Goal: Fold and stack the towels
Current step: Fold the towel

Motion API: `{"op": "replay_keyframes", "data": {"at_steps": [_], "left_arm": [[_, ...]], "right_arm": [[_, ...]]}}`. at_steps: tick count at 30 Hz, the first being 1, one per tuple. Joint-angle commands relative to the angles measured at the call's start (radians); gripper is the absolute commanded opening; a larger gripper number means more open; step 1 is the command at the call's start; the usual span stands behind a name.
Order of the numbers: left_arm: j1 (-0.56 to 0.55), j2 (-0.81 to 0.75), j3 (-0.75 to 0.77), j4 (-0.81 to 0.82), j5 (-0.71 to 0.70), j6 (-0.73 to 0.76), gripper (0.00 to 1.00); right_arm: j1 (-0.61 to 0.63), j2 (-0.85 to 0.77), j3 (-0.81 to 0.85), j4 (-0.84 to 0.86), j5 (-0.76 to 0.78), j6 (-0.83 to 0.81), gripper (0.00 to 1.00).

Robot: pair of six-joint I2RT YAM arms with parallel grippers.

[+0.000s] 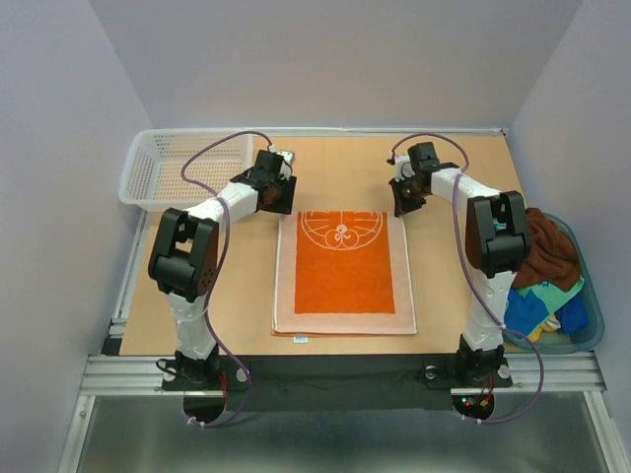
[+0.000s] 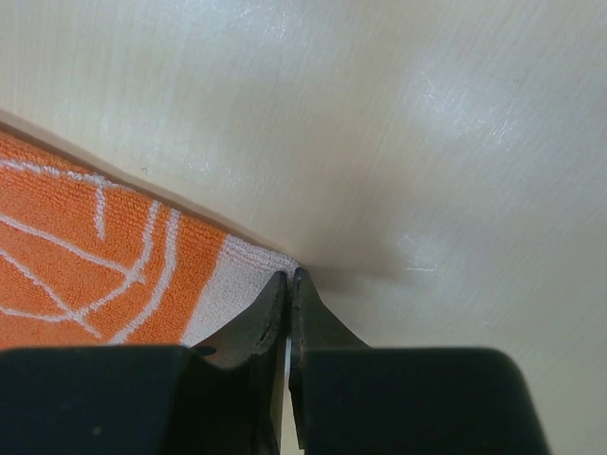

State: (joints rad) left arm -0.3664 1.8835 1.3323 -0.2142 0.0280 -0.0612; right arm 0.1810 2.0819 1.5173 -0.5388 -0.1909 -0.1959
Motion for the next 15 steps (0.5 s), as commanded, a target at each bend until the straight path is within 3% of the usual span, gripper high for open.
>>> {"op": "replay_keyframes", "data": {"at_steps": [1, 15], "left_arm": [[0.003, 0.034, 0.038, 0.007, -0.066, -0.011, 0.55], [0.001, 0.100, 0.056, -0.022, -0.172, -0.038, 0.51]], "right_arm": [[0.002, 0.047, -0.059, -0.038, 0.053, -0.033, 0.03], [0.002, 0.041, -0.066, -0.026, 0.064, -0.031, 0.03]]}}
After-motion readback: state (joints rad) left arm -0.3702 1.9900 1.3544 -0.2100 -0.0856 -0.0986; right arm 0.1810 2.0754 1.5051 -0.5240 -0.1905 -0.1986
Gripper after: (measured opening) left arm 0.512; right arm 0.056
